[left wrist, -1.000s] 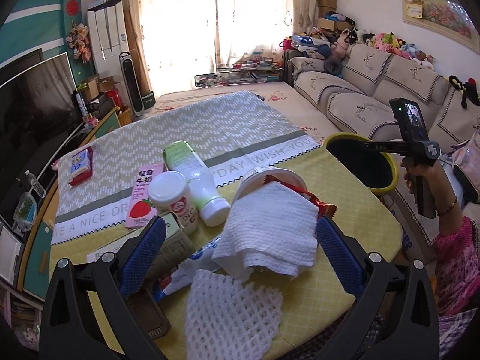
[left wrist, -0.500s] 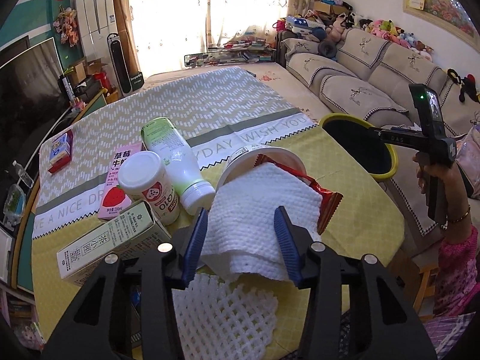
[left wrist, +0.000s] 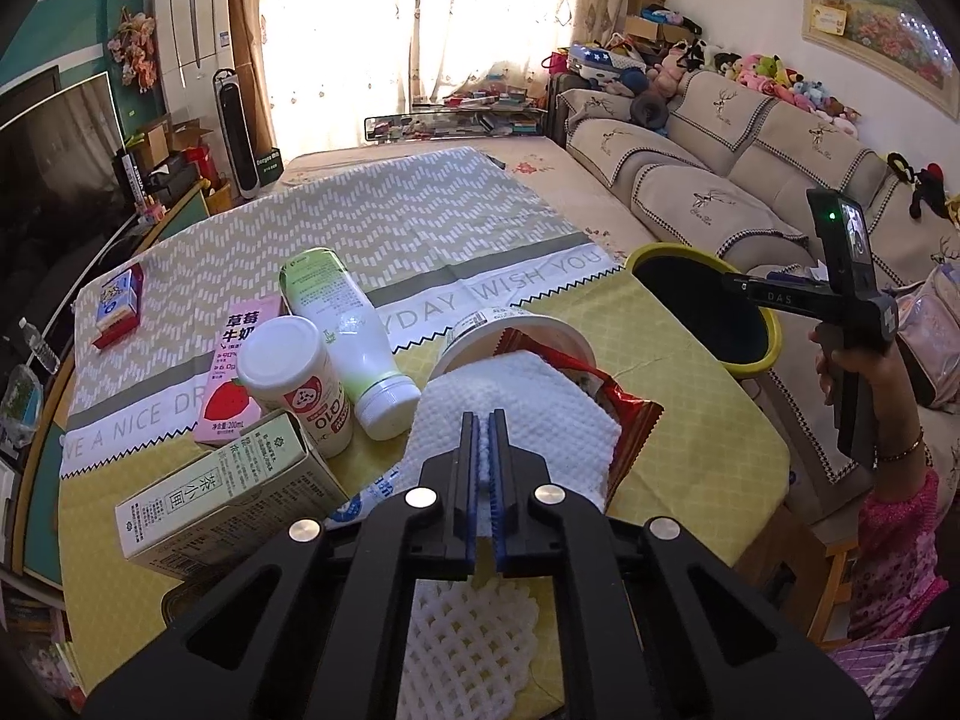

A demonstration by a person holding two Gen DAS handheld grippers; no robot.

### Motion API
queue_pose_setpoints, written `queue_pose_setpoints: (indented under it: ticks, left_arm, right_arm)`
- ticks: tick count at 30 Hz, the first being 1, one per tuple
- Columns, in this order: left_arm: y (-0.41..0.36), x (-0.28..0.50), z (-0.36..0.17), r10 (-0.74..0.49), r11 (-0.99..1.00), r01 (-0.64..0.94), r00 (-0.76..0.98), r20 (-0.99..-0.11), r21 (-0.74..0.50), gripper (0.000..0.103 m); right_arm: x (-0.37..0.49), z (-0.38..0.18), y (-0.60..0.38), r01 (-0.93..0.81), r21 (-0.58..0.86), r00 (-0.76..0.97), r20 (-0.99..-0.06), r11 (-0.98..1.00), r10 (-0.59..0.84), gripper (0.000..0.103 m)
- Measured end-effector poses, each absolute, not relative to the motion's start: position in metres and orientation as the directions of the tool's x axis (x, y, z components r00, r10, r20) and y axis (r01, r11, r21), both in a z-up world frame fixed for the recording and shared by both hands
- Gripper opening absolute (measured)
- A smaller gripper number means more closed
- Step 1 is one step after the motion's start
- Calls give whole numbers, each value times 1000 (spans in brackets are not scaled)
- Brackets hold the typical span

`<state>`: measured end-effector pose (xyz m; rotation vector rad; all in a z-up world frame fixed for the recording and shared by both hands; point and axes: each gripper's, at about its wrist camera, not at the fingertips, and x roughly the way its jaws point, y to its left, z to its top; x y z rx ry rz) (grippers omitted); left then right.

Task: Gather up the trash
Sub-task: 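Grasp the white tissue with the left gripper, then carry the tissue over the yellow bin and open the left gripper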

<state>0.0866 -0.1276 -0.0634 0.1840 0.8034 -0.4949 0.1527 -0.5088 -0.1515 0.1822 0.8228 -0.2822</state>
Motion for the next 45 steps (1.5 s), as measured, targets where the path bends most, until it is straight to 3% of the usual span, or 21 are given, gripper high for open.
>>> queue_pose_setpoints:
  ticks: [25, 36, 45]
  left_arm:
    - [-152, 95, 41, -411, 858, 513, 718, -561, 29, 4]
    - [-240, 106, 54, -499, 775, 630, 658, -564, 50, 4]
    - [-342, 136, 26, -530, 722, 691, 578, -621, 26, 4]
  right_arm:
    - [132, -139, -517, 325, 74, 679, -713, 943, -178, 80]
    - [103, -130, -546, 383, 87, 689, -690, 920, -222, 81]
    - [75, -124, -575, 448, 89, 695, -660, 890, -284, 84]
